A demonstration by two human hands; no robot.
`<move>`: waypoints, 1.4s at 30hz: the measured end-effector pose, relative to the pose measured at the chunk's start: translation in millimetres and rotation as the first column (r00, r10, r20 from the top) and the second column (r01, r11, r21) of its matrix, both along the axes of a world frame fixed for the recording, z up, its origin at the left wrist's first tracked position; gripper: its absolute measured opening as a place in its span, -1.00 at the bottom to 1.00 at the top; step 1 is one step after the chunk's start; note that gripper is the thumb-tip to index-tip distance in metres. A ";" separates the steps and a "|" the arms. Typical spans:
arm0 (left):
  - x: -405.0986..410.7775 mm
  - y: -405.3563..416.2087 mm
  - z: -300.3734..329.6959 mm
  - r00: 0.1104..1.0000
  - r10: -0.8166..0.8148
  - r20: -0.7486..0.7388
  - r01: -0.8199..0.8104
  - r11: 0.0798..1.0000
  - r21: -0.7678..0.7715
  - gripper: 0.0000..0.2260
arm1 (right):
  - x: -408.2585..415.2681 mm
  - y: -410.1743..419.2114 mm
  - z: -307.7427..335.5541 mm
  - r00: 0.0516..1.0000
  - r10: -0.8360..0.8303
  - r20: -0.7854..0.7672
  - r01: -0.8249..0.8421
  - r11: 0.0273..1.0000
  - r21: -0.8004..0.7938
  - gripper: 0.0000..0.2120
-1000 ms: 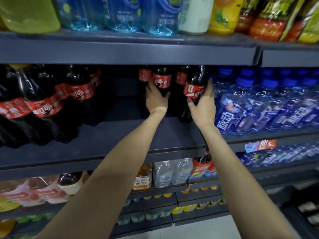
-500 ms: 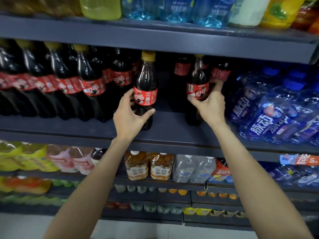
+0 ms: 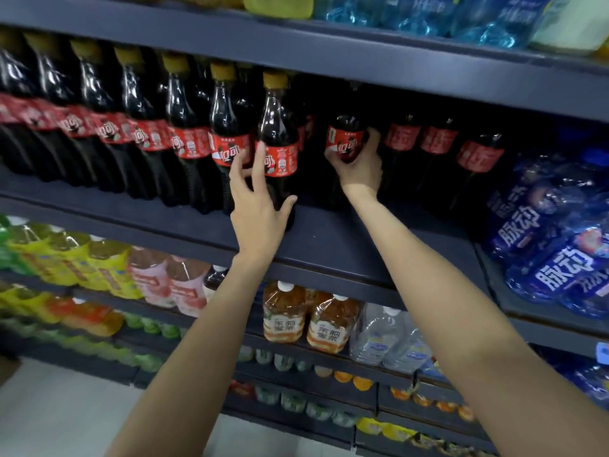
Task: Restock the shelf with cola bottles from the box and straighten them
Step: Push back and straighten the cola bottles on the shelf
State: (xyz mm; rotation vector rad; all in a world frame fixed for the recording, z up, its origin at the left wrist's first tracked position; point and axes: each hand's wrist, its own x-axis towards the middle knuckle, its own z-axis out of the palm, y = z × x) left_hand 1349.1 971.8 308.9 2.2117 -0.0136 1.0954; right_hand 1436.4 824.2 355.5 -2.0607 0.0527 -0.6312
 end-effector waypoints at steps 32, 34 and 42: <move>6.5 13.6 -25.0 0.995 -0.010 -0.099 0.017 0.997 0.070 -0.17 | 61.0 7.0 -21.2 0.998 -0.048 -0.036 0.042 0.987 -0.153 -0.16; -1.1 10.9 -25.2 0.999 -0.031 -0.041 0.031 0.999 -0.013 -0.26 | 39.6 -11.1 -20.6 0.980 -0.089 0.179 0.105 0.991 -0.083 -0.45; 27.2 -71.3 10.6 0.845 -0.520 0.127 0.523 0.852 0.014 -0.71 | -19.2 -117.7 -39.8 0.833 -0.340 0.438 0.384 0.923 -0.014 -0.69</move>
